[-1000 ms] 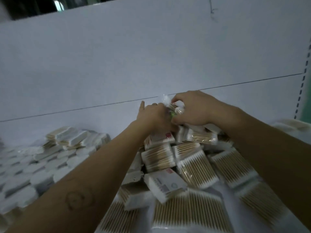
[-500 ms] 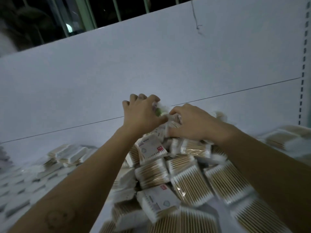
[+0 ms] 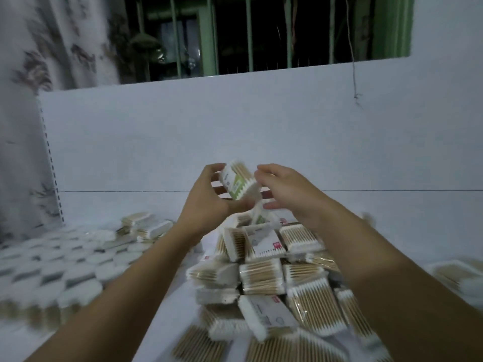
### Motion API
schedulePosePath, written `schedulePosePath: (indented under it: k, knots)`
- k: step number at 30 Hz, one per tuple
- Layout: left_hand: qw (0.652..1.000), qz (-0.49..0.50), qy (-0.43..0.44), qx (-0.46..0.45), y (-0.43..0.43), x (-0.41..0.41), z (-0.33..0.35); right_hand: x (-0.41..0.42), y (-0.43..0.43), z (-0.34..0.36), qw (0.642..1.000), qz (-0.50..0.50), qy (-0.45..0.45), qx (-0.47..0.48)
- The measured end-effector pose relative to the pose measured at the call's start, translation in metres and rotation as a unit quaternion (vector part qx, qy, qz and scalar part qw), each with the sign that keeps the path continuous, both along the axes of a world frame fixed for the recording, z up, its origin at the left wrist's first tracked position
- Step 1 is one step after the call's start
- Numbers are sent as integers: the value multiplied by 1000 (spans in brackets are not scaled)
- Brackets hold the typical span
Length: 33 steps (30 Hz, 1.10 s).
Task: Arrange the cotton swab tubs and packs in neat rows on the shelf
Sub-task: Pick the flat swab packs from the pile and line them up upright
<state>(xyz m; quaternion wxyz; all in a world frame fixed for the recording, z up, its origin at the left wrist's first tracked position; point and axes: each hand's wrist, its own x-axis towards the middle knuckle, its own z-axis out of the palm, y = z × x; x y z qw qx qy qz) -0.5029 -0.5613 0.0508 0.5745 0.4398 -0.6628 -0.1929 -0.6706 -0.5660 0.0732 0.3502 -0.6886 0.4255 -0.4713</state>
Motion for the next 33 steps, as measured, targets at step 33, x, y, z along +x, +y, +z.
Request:
schedulePosePath:
  k: [33]
  knots:
    - [868,261,-403,-130,99,246,-166,250,100,-182,968,-166,49,-180]
